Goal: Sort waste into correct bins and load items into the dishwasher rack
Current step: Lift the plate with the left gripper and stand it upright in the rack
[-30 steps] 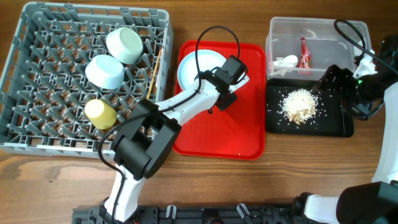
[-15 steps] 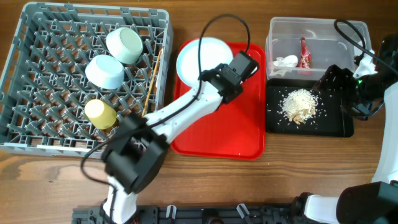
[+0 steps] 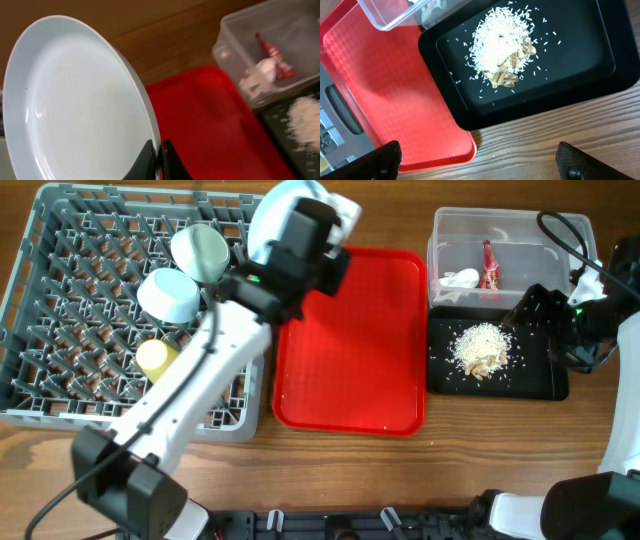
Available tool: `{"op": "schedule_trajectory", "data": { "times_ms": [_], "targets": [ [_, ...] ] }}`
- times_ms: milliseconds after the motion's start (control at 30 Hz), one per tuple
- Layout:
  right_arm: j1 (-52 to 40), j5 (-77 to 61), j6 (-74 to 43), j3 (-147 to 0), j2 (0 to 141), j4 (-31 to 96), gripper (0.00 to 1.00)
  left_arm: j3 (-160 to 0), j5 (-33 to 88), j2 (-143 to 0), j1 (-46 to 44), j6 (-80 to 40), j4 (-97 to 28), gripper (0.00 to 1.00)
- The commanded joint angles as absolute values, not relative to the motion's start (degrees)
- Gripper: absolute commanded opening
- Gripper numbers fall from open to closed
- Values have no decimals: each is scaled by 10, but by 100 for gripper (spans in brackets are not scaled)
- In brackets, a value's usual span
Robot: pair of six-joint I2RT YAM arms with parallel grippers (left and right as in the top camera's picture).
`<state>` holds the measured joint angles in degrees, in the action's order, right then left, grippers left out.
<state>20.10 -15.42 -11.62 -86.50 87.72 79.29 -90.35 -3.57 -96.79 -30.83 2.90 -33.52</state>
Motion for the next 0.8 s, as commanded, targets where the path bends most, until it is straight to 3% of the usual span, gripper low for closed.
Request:
{"op": "schedule_trajectory", "data": {
  "times_ms": [0,133,333,633,667,767],
  "targets": [
    [201,-161,-105,-869,868,795,100,-915,195,-956,-222,-60,-339,4],
    [201,-161,-106,-869,868,796,100,-914,339,-968,-138,-88,-342,4],
    [201,-161,-107,-869,868,796,100,-914,444,-992,-48,-127,-343,4],
    [201,-164,-107,-869,868,781,100,-913,486,-1043,1,-129,-371,4],
    [201,-164,-106,-869,868,780,100,-913,480,-1043,6,-129,-369,23],
    [197,-173,-103,-869,868,771,100,-914,440,-1043,20,-129,-369,64]
  ]
}}
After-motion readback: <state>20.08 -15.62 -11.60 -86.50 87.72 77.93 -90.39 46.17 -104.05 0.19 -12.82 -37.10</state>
